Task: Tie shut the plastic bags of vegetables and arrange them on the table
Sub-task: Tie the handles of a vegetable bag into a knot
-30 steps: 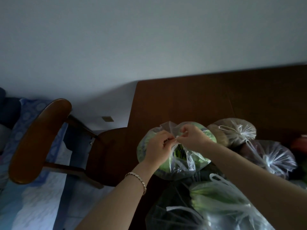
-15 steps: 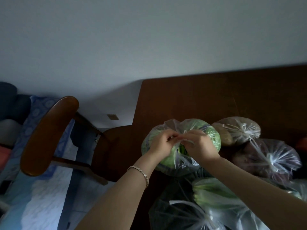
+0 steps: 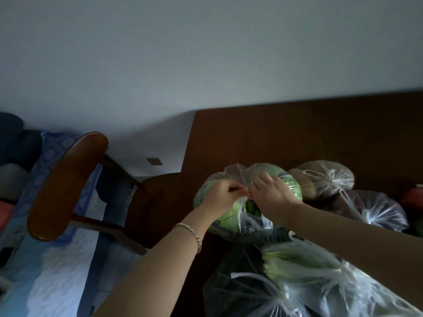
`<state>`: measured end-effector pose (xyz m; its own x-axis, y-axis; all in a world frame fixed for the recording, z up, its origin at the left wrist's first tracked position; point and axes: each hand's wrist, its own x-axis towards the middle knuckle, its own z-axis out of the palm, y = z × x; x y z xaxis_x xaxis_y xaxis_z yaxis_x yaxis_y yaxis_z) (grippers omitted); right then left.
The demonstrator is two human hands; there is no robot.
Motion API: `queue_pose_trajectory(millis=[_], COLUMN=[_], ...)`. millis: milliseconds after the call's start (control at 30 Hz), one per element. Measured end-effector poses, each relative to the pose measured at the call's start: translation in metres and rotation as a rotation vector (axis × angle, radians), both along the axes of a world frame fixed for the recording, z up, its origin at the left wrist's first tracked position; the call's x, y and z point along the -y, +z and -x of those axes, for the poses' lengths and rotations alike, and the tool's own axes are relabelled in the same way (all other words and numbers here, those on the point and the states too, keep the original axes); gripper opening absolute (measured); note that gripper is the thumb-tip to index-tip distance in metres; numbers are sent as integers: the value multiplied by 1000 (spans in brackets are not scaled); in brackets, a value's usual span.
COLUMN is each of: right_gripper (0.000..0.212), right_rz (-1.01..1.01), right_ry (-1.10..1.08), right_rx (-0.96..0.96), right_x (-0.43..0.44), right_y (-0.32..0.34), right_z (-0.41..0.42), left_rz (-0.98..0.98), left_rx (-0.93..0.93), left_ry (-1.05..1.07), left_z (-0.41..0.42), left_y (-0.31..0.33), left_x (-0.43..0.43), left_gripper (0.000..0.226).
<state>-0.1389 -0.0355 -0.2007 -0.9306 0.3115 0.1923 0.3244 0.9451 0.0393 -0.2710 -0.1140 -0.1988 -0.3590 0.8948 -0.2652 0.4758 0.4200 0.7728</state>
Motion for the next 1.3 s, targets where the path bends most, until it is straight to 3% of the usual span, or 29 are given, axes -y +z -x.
queue_pose_trajectory(millis=[133,233,367,467,567,600,667,733,800,1000,1133,1300], right_gripper=[28,7,21,12,15,23,42,60,63,54,48,31], right_rz=[134,273,535,678,549,517,498,435,403,179,321,469], right_ry=[-21,-54,-154,-250,-398,-476,-627,-670,-650,-502,-521,-640], right_rx=[-78,-100,-69,-154,-286,-239,34,351,481,499,610,454], right_x=[2,6,6,-14,-48,-62,-88,-107,-114,-114,-126,-146], right_y=[-13,-20,-16,-2,-1,0,-4,-11,-24,-34,-36,-33], right_z=[-5,-11,-13,-27,-51,-61,-80,-96,-105,-94,-86,-66], left_rz=[29,89,154,180,318,335,323,311,302,206,104,59], left_rx=[-180,-292,-436,-299,-150,-153,-248,-335,-388,-360,-276,-288], left_ry=[-81,-91,-110,-176,-185,-188,-186,-162,-128,97,261,453], left_z=[7,1,-8,-8,-10,-13,-14,-18,-22,-28,-25,19], left_y=[10,8,0,15,24,24,19,15,13,5,7,15], left_x=[-10,-18,-21,-22,-24,-26,-32,-39,-43,-48,-57,-78], left_gripper=[16,15,16,23,30,27,8,25,31,34,31,32])
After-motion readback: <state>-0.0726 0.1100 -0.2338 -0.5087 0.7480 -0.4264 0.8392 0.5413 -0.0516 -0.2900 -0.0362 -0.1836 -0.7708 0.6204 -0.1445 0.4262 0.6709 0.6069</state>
